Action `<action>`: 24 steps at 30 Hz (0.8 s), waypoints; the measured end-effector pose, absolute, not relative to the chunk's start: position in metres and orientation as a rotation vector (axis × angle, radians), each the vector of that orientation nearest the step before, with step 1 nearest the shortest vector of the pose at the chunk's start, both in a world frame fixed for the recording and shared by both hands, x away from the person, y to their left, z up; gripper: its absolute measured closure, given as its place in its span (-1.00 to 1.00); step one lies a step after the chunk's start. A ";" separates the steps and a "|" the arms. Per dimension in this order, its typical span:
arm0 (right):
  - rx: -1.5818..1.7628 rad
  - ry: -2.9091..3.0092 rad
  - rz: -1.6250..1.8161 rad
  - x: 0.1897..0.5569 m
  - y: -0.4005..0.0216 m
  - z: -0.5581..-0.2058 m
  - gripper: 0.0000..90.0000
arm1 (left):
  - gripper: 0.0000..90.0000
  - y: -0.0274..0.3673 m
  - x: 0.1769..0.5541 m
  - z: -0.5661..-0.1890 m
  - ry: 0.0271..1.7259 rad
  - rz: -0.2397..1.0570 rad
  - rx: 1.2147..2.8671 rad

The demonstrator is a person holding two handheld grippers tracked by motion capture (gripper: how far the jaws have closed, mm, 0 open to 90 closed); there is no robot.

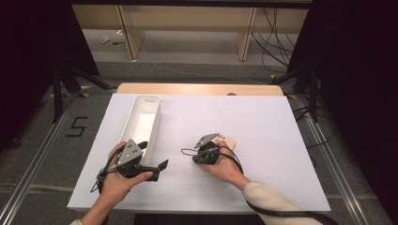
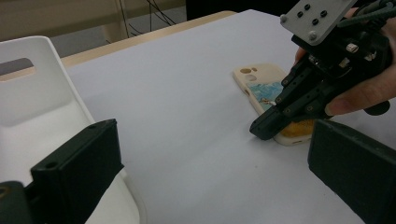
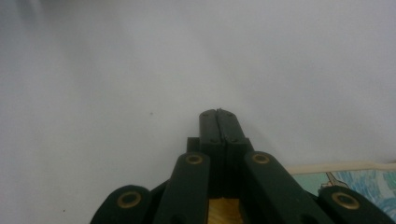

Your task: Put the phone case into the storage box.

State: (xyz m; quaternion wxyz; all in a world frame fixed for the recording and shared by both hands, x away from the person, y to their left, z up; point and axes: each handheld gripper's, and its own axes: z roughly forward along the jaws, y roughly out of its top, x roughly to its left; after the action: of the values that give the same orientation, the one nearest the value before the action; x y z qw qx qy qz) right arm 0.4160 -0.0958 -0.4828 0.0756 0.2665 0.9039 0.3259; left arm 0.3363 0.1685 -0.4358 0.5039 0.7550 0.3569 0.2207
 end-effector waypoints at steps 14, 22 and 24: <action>0.785 2.739 0.925 0.412 -0.096 -0.480 1.00 | -0.95 0.168 0.336 -0.436 0.861 0.530 1.824; 0.769 2.764 0.896 0.408 -0.097 -0.477 1.00 | -0.95 0.168 0.336 -0.436 0.865 0.530 1.824; 0.765 2.773 0.888 0.407 -0.096 -0.477 1.00 | -0.95 0.168 0.336 -0.436 0.860 0.531 1.825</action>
State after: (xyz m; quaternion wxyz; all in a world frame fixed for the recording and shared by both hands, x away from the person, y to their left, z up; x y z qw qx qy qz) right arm 0.4071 -0.0964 -0.4766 0.0654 0.2536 0.9191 0.2944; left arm 0.3360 0.1682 -0.4361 0.5035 0.7560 0.3560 0.2197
